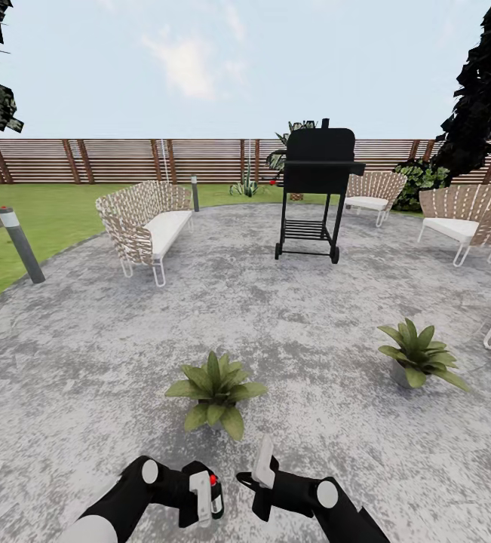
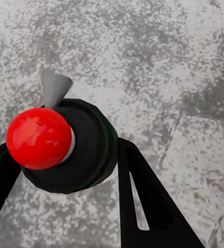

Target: Pick up the pesticide atomizer in the garden and spray insectifuge to fully cover both potted plants in the garden.

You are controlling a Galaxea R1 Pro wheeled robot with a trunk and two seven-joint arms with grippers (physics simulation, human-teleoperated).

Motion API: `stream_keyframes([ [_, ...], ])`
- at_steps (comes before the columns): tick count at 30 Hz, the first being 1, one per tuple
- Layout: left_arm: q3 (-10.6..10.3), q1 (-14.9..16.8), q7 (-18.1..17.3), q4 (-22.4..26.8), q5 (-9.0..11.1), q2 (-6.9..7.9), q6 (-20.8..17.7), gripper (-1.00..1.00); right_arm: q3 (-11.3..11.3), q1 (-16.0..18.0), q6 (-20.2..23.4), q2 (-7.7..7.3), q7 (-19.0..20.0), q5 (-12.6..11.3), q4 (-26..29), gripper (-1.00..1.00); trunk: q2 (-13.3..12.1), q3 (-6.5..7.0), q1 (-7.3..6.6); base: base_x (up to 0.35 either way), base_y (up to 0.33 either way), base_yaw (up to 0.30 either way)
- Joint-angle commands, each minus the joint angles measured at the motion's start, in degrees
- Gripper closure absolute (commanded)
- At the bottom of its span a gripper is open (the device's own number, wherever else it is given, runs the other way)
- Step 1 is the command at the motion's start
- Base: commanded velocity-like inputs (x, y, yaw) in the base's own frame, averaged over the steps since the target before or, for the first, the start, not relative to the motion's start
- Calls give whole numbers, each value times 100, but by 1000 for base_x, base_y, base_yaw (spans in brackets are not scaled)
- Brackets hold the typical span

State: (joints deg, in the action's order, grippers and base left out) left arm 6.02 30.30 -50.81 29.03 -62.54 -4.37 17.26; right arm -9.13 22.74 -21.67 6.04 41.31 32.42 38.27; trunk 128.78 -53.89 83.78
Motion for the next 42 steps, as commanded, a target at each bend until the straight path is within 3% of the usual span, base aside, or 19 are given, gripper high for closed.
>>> stream_keyframes([
  [1,48,3,-27,6,-42,-29,23,100,7,2,-31,2,-1,52,5,100,2,-5,-1,0,0,0],
  [16,49,3,-58,6,2,-182,23,100,7,2,-39,2,-1,54,0,100,2,-5,-1,0,0,0],
  [42,66,8,-86,-15,30,-182,104,100,7,2,-40,2,-4,54,-2,100,2,-5,-1,0,0,0],
])
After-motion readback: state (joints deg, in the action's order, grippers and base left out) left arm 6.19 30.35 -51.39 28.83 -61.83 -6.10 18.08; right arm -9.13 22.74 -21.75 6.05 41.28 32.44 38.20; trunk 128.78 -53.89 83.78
